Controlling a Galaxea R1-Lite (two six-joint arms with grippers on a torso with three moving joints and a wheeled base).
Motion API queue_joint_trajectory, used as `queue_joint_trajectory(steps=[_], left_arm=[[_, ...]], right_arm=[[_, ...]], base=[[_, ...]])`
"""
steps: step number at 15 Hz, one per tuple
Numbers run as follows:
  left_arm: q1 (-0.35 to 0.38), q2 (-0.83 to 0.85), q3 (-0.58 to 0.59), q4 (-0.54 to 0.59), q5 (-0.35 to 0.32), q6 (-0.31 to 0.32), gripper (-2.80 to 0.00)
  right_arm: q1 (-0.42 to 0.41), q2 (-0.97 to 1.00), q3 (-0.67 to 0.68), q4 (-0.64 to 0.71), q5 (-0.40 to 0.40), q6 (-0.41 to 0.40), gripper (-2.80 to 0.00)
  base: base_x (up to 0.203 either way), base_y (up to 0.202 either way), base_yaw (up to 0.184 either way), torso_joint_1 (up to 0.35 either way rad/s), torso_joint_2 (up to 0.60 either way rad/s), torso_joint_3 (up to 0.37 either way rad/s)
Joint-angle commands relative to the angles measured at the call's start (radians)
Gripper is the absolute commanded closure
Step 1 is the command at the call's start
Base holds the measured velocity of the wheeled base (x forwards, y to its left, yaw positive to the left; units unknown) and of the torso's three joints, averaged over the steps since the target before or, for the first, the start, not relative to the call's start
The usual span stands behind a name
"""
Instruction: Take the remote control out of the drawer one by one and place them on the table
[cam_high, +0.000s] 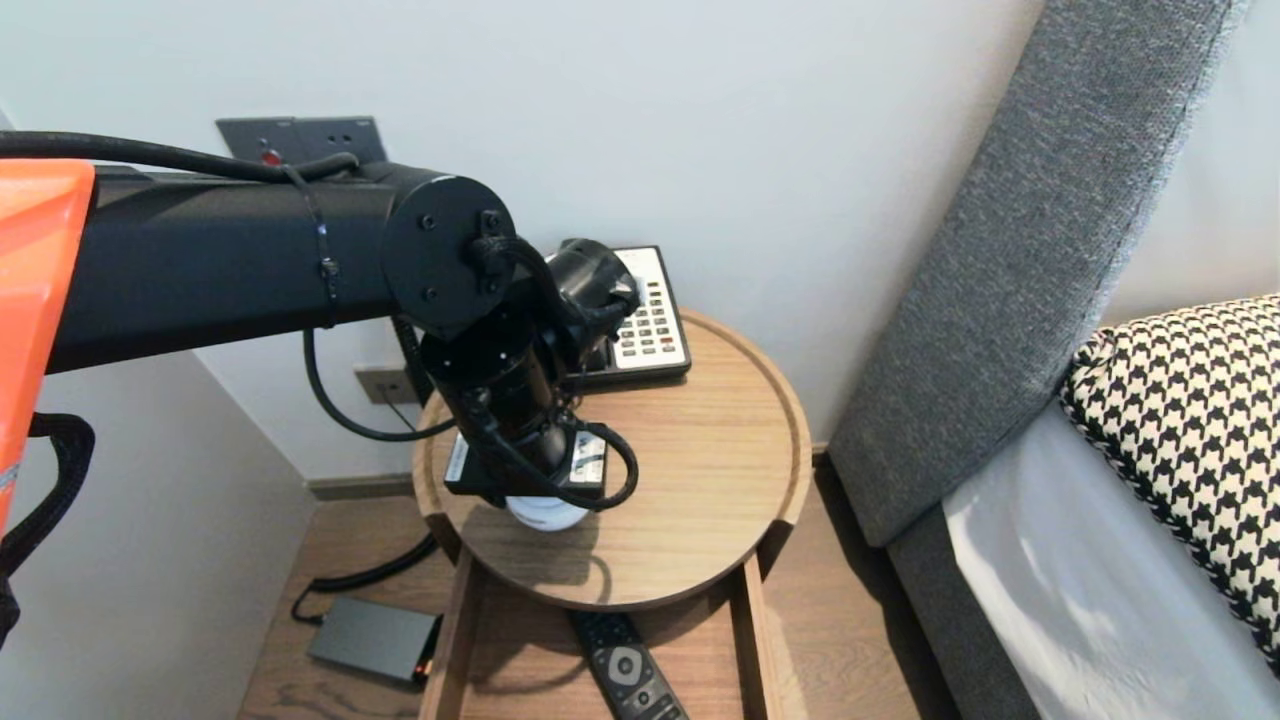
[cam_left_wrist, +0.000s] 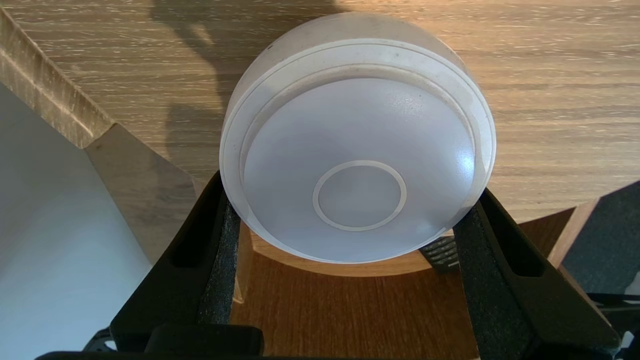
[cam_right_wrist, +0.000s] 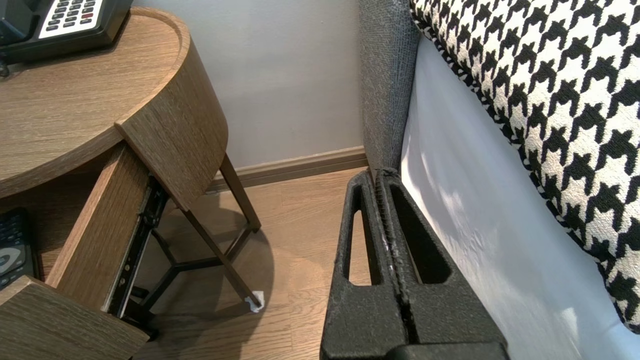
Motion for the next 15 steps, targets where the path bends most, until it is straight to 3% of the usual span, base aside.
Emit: queue_joint_trajectory(steps=[1,4,5,15], left_arm=[[0.0,0.005,0.0,0.012,0.001,-0.001,0.0],[0.0,0.009,0.0,0.021,0.001,0.001,0.0],[0.0,0.009,0.0,0.021,0.001,0.002,-2.8],[0.0,-0.05,0.0,0.011,0.001,0.001,-2.8]], right_arm=[[0.002,0.001,0.025,0.0,0.0,0.001,0.0],[0.0,0.001,0.026,0.0,0.0,-0.001,0.0],[0.0,0.001,0.026,0.0,0.0,0.001,0.0],[0.0,0.001,0.026,0.0,-0.001,-0.001,0.0]], base=[[0.0,0.0,0.0,0.0,0.0,0.0],[0.0,0.0,0.0,0.0,0.0,0.0],[0.0,0.0,0.0,0.0,0.0,0.0],[0.0,0.0,0.0,0.0,0.0,0.0]])
